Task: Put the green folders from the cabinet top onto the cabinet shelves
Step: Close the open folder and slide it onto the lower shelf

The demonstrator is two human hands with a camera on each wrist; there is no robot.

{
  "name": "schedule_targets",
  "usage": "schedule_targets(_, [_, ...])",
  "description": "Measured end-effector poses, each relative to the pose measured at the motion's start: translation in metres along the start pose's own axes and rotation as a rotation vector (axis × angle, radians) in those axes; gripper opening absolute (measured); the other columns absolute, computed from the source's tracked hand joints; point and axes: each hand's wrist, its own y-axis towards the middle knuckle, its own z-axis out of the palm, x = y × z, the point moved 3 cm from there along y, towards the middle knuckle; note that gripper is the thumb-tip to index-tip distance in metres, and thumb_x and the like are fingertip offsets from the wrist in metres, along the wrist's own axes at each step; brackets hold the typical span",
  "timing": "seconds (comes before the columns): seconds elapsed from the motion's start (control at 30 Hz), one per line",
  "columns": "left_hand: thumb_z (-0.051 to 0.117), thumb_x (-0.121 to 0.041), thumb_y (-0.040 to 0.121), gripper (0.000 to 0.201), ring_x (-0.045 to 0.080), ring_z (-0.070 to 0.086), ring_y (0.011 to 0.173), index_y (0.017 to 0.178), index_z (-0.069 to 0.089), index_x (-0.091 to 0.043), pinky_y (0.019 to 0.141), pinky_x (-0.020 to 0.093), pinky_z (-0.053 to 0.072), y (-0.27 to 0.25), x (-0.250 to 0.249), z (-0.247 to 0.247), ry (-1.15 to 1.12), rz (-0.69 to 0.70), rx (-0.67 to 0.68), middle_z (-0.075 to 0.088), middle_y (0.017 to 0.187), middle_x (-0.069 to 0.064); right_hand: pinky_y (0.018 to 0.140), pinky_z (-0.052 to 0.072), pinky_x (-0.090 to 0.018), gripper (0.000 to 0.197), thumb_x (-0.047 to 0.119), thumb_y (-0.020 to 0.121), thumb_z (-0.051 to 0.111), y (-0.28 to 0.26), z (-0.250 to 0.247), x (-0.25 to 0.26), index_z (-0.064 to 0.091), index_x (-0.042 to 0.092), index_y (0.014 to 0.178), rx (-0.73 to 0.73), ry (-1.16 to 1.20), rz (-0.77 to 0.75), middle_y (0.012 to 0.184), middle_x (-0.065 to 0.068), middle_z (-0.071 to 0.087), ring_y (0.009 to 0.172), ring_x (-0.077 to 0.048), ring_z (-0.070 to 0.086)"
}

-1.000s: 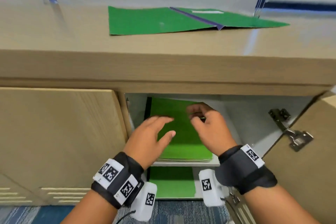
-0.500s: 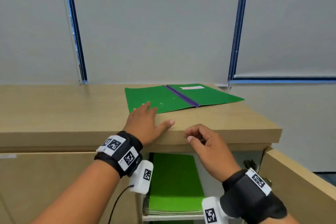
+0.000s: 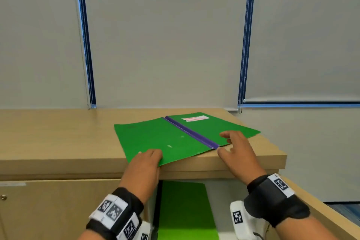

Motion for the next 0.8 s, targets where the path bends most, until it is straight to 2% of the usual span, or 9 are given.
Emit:
schedule_targets(0.17, [0.064,0.008,0.076,0.056,0.019,0.055,0.122,0.123,0.056,-0.021,0.109,0.039,0.031,-0.031,0.01,0.003,-0.122,0.001,-0.166,0.063,0.125,0.0,0.11,0.034,-0.044,0.084,0.03,0.077,0.064,0.011,0.001,-0.001,0.023,0.024,0.15,0.262,-0.452,-0.015,0.153,-0.005,0.028,0.136,-0.028,0.031])
schedule_targets(0.23, [0.054,0.003,0.086,0.054,0.012,0.042,0.131,0.134,0.051,-0.022,0.113,0.036,0.024,-0.033,0.008,-0.006,-0.213,-0.006,-0.207,0.052,0.138,-0.005,0.112,0.034,-0.045,0.082,0.03,0.082,0.062,0.01,0.008,-0.003,0.019,0.029,0.152,0.357,-0.466,-0.012,0.157,-0.003,0.026,0.14,-0.027,0.031])
schedule_targets(0.3, [0.045,-0.008,0.095,0.049,0.002,0.03,0.135,0.141,0.044,-0.027,0.115,0.028,0.021,-0.03,-0.001,-0.015,-0.294,-0.01,-0.199,0.041,0.143,-0.013,0.104,0.043,-0.039,0.059,0.023,0.089,0.057,0.007,0.017,-0.004,0.038,0.03,0.144,0.39,-0.396,-0.032,0.145,-0.002,0.047,0.129,-0.023,0.048])
schedule_targets(0.37, [0.038,-0.03,0.1,0.045,-0.007,0.02,0.135,0.144,0.033,-0.036,0.116,0.022,0.018,-0.028,-0.012,-0.025,-0.374,-0.012,-0.142,0.027,0.144,-0.022,0.076,0.047,-0.032,0.018,0.023,0.096,0.051,0.004,0.014,0.004,0.061,0.02,0.111,0.284,-0.301,0.018,0.107,-0.007,0.068,0.096,-0.026,0.063])
schedule_targets(0.43, [0.026,-0.061,0.092,0.059,-0.011,0.015,0.135,0.147,0.024,-0.04,0.114,0.016,0.015,-0.024,-0.022,-0.033,-0.448,-0.015,-0.072,0.018,0.145,-0.027,0.062,0.038,-0.031,0.014,0.019,0.097,0.049,0.004,0.006,0.009,0.058,0.012,0.089,0.102,-0.196,0.061,0.081,-0.011,0.063,0.078,-0.034,0.06])
schedule_targets(0.5, [0.02,-0.081,0.078,0.084,-0.01,0.011,0.138,0.151,0.016,-0.039,0.112,0.015,0.01,-0.022,-0.031,-0.039,-0.544,-0.027,0.012,0.013,0.148,-0.027,0.07,0.045,-0.029,0.026,0.002,0.091,0.05,0.0,-0.006,0.021,0.066,0.012,0.109,-0.097,-0.019,-0.014,0.093,-0.007,0.069,0.089,-0.029,0.064])
schedule_targets(0.6, [0.025,-0.097,0.06,0.103,-0.006,0.017,0.141,0.149,0.018,-0.044,0.117,0.025,0.012,-0.01,-0.048,-0.051,-0.93,-0.114,0.116,0.018,0.154,-0.022,0.1,0.042,-0.018,0.059,-0.004,0.084,0.056,-0.016,-0.017,0.056,0.055,0.028,0.135,-0.207,0.215,-0.207,0.128,0.014,0.061,0.118,0.0,0.054])
schedule_targets(0.73, [0.055,-0.096,0.035,0.119,0.014,0.048,0.129,0.138,0.038,-0.038,0.112,0.047,0.032,0.013,-0.062,-0.092,-1.561,-0.282,0.09,0.051,0.138,-0.005,0.106,0.044,-0.037,0.057,0.013,0.089,0.06,-0.046,-0.021,0.101,0.043,0.023,0.143,-0.238,0.223,-0.583,0.141,0.007,0.051,0.133,-0.009,0.046])
schedule_targets(0.8, [0.059,-0.086,0.055,0.096,0.021,0.062,0.112,0.132,0.051,-0.029,0.101,0.05,0.045,0.017,-0.064,-0.114,-1.696,-0.228,0.065,0.064,0.119,0.002,0.104,0.045,-0.045,0.064,0.01,0.092,0.058,-0.06,-0.019,0.113,0.031,0.02,0.149,-0.225,0.133,-0.7,0.148,0.004,0.041,0.138,-0.012,0.04])
